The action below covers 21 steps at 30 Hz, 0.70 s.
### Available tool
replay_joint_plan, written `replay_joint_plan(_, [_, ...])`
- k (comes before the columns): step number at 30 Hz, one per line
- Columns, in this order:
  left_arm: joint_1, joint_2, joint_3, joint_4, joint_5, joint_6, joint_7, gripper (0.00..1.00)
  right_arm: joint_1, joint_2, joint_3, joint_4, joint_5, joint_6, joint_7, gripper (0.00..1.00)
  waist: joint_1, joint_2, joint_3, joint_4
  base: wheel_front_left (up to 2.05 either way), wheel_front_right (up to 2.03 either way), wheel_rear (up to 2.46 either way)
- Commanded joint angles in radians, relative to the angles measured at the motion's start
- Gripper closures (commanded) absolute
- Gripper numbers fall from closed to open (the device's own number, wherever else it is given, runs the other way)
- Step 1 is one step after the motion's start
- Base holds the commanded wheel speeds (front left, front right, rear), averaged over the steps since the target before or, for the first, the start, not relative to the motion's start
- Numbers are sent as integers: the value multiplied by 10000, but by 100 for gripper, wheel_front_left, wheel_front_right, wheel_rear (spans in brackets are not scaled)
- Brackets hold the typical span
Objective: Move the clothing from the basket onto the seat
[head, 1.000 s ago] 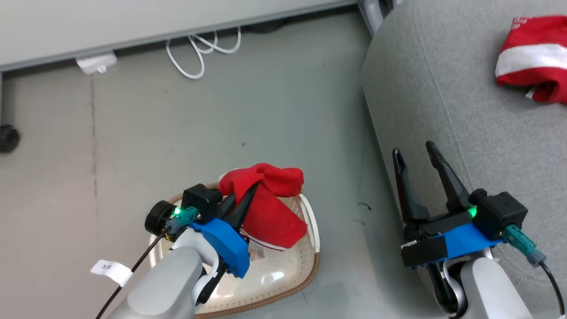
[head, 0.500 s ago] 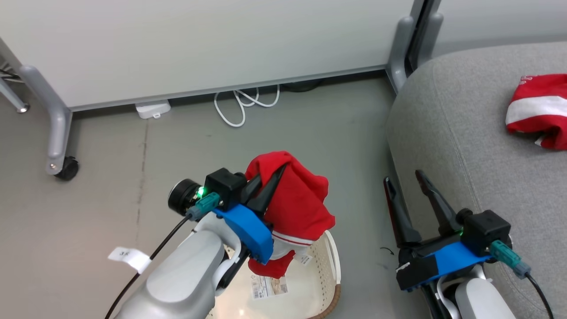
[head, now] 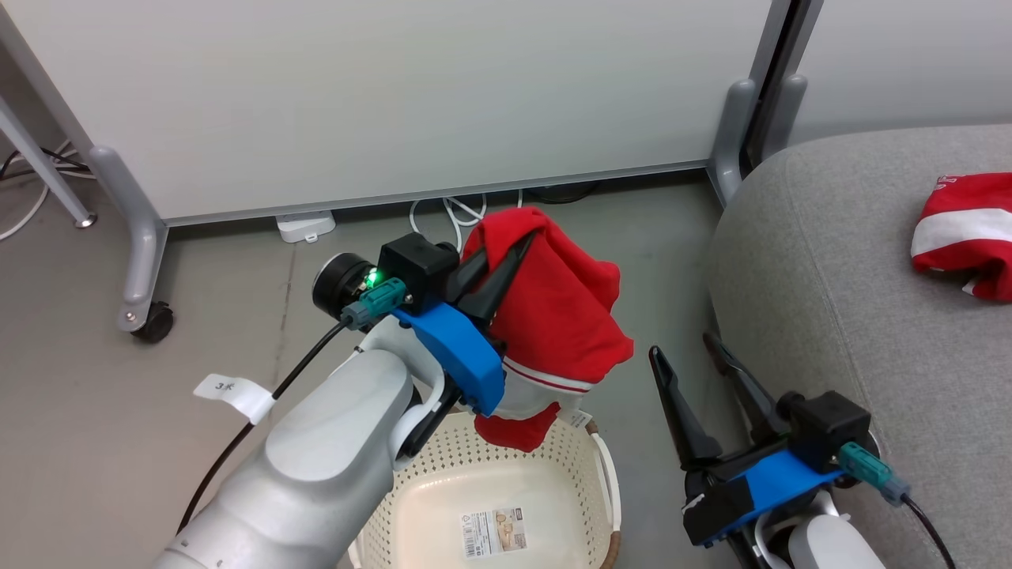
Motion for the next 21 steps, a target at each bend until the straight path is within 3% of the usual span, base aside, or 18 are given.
replay_joint_plan(1, [-174, 48, -100, 25, -108, -12, -15, 100, 131, -5, 81, 32, 45, 5, 54, 0, 1, -1, -11, 3, 0, 0, 0])
replay_joint_plan(13, [-387, 80, -688, -58, -458, -12, -45, 100, -623, -5, 453, 233, -221, 5, 445, 0, 1, -1, 190, -56, 0, 0, 0])
replay_joint_plan(21, [-559, 40, -1024, -117, -622, -13, -98, 100, -1855, -66, 1061, 1084, -290, 5, 1022, 0, 1, -1, 293, -27, 0, 0, 0])
